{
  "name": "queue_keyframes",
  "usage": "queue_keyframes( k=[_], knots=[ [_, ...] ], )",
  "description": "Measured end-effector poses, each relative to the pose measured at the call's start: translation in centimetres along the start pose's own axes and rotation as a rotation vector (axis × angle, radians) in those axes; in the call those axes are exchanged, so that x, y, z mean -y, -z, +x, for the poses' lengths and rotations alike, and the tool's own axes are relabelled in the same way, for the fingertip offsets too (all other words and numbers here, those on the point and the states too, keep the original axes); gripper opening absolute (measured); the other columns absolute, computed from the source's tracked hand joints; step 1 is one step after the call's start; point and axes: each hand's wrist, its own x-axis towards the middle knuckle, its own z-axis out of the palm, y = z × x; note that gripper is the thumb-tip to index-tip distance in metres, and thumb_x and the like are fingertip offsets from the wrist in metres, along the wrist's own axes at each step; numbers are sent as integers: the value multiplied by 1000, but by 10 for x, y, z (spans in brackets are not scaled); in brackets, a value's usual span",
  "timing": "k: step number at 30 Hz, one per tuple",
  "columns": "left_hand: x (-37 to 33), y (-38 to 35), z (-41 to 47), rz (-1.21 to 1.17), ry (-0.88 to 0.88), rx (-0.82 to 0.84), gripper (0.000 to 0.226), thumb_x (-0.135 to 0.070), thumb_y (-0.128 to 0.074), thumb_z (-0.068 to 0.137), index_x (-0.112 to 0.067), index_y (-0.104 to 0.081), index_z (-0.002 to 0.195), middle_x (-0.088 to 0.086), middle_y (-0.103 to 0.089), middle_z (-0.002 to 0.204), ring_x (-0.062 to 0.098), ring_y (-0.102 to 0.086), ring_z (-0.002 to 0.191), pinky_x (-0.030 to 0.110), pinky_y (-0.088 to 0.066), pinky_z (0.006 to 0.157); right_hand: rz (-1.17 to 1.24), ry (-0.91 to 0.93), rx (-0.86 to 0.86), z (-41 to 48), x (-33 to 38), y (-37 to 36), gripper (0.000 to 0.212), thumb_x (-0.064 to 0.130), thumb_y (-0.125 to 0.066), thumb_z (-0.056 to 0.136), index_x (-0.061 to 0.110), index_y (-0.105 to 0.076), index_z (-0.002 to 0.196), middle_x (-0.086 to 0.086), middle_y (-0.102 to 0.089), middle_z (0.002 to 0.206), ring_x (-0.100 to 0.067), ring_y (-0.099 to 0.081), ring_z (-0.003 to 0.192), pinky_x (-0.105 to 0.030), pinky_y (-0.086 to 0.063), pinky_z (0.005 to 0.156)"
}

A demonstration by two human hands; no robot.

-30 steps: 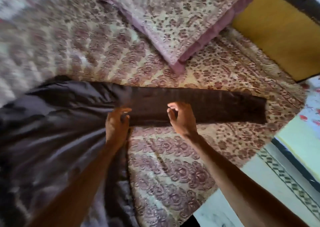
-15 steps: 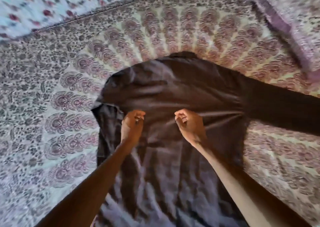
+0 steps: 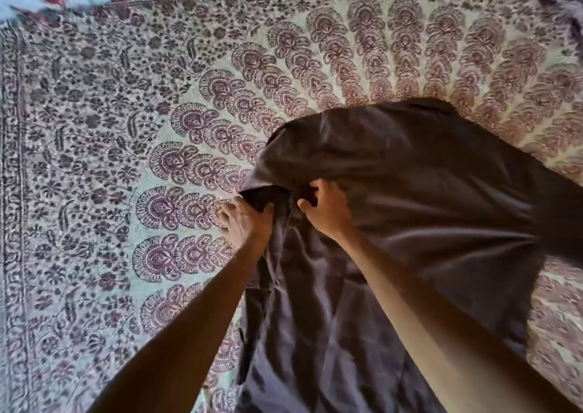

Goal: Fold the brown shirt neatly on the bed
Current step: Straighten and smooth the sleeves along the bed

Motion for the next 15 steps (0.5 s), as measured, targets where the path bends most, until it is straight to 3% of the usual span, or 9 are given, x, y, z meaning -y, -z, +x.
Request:
queue_keyframes(
  k=[3,5,6,7,10,12,15],
  knots=[
    [-7,14,4,-225,-211,-193,33,-25,-57,88,-10,-56,117,14,-60,116,31,-59,100,41,-50,79,18,-107,22,9,0,-3,45,52,-64,80,24,-51,114,-7,-54,118,-29,-54,110,-45,-45,94],
    [-9,35,6,-248,-511,-405,18,-13,-54,86,-10,-58,104,11,-56,103,27,-56,85,34,-46,61,67,-175,22,17,2,-3,38,57,-59,82,29,-49,106,-7,-56,116,-30,-51,114,-46,-41,95],
    [-7,43,8,-224,-666,-435,18,-8,-53,83,-11,-58,100,10,-53,101,24,-53,84,31,-42,58,96,-213,21,21,4,-1,32,56,-56,85,30,-49,102,-8,-56,117,-32,-50,117,-45,-38,96],
    [-4,49,11,-198,-803,-390,21,-6,-53,81,-12,-58,101,9,-50,101,23,-51,86,31,-43,57,125,-251,23,27,8,1,30,55,-52,89,28,-49,100,-10,-57,119,-34,-49,119,-45,-36,97],
    [10,52,8,-94,-1041,10,31,-20,-56,87,-15,-52,117,3,-46,114,16,-55,92,37,-56,66,172,-342,69,39,14,8,46,52,-38,97,12,-52,114,-17,-55,127,-37,-47,123,-45,-33,103],
    [27,50,1,32,-1054,13,37,-31,-55,92,-17,-47,126,0,-46,121,13,-52,102,38,-52,84,176,-365,69,41,18,7,49,53,-36,98,10,-51,116,-19,-53,129,-37,-45,124,-45,-31,104],
    [60,44,-6,-52,-737,-155,46,-45,-55,92,-19,-42,128,1,-46,121,14,-48,105,38,-47,86,132,-399,16,37,22,-1,52,63,-38,92,16,-50,113,-15,-50,131,-37,-42,126,-51,-33,101]
  ],
)
